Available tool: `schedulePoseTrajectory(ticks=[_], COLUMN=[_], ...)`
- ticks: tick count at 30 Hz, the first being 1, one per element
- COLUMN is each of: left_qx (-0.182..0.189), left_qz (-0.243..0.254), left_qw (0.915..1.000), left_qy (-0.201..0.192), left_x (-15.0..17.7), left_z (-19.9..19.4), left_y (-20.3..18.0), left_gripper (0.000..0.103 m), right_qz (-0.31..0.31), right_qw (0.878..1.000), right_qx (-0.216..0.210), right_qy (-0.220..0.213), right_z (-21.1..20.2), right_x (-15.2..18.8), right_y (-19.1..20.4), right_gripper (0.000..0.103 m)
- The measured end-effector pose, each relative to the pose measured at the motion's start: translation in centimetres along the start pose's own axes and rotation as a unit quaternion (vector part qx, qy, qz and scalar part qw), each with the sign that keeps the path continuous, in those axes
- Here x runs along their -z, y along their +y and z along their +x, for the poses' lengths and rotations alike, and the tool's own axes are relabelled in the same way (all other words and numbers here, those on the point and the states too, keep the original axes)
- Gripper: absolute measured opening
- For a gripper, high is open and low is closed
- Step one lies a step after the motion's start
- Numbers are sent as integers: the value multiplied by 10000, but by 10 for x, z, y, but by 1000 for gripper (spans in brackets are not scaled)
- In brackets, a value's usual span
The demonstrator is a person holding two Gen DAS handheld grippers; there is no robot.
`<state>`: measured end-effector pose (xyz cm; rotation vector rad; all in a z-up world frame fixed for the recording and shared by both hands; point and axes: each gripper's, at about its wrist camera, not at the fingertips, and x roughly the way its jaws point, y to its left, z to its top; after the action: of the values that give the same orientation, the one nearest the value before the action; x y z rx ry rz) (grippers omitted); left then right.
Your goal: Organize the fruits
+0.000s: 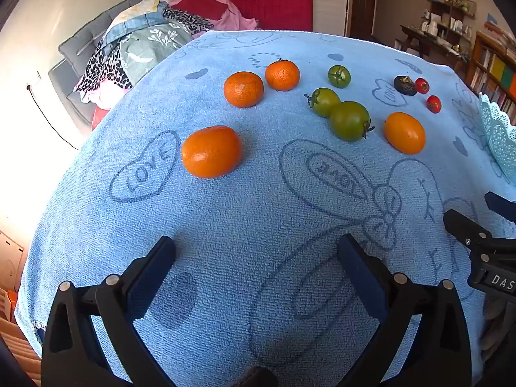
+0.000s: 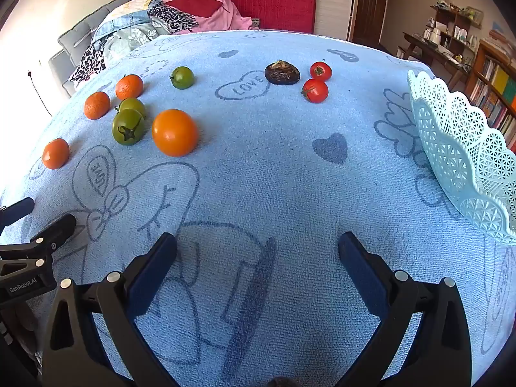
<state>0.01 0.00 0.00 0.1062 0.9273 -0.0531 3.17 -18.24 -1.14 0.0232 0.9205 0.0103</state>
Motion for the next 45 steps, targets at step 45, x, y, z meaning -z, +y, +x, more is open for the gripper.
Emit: schedulePoseTrajectory(ticks=[45], left_qx=[11], left_qz=[19], left_qw=[10000], left_qy=[-29], left_x=[-1], left_z=[0], left_y=[-2], left_gripper=[98], right_qz=[-8], right_qw=[9999], right_qx=[-87], right_qy=[85], right_z=[2], right_x=[-2], right_y=[-1], right_gripper=[101])
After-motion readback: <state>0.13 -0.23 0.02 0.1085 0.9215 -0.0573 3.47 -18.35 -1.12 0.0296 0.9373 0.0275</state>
